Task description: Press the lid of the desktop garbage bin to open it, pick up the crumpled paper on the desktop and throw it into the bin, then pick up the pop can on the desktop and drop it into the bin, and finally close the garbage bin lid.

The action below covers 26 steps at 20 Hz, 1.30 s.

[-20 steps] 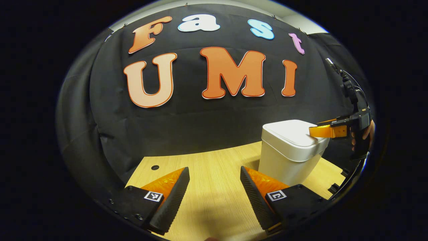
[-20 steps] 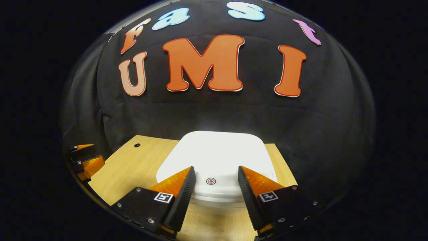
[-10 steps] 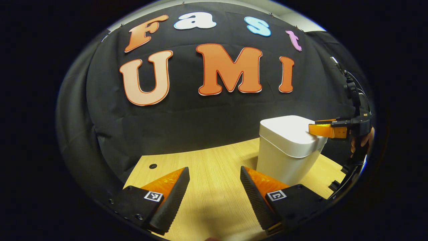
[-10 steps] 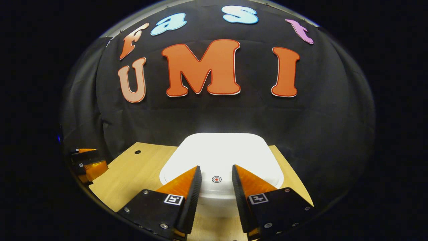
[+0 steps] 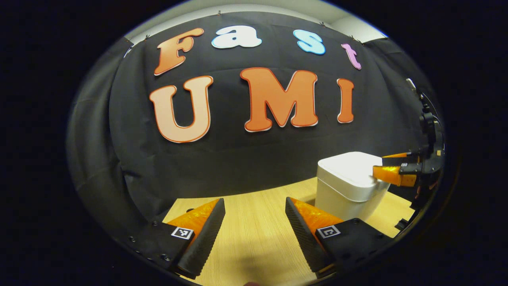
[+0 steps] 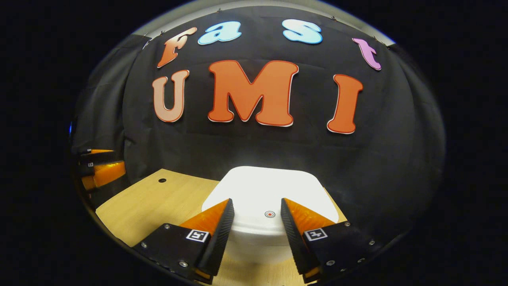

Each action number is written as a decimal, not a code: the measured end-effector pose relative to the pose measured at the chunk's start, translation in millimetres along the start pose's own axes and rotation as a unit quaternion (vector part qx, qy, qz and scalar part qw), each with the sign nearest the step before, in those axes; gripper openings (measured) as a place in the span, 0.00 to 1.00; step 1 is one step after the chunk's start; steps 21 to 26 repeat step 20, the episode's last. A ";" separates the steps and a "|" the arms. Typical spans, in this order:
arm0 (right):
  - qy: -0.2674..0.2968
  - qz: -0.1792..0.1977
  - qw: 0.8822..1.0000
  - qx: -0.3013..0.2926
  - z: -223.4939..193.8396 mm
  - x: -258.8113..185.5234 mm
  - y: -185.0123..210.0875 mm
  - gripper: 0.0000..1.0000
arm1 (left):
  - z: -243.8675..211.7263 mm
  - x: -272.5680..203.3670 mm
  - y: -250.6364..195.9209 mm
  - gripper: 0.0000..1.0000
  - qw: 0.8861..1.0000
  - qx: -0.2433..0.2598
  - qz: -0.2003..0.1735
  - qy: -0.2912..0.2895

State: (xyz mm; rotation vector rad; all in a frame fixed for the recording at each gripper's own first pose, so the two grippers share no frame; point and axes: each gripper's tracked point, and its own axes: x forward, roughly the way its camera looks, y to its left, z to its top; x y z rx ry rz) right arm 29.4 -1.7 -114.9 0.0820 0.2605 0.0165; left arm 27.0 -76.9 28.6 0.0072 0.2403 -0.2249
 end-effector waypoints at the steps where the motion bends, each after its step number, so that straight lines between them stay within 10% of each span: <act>1: -0.011 0.004 1.000 0.000 7.7 -0.8 5.0 0.75 | 8.1 0.2 6.7 0.97 1.000 0.000 0.011 -0.012; 7: -0.062 0.026 0.998 -0.014 40.3 -5.7 39.4 0.94 | 49.7 -7.1 32.5 0.97 0.996 -0.027 0.046 -0.071; 26: -0.078 0.082 0.993 -0.023 53.7 -8.3 94.8 0.97 | 61.5 -18.2 54.1 0.94 0.993 -0.032 0.069 -0.095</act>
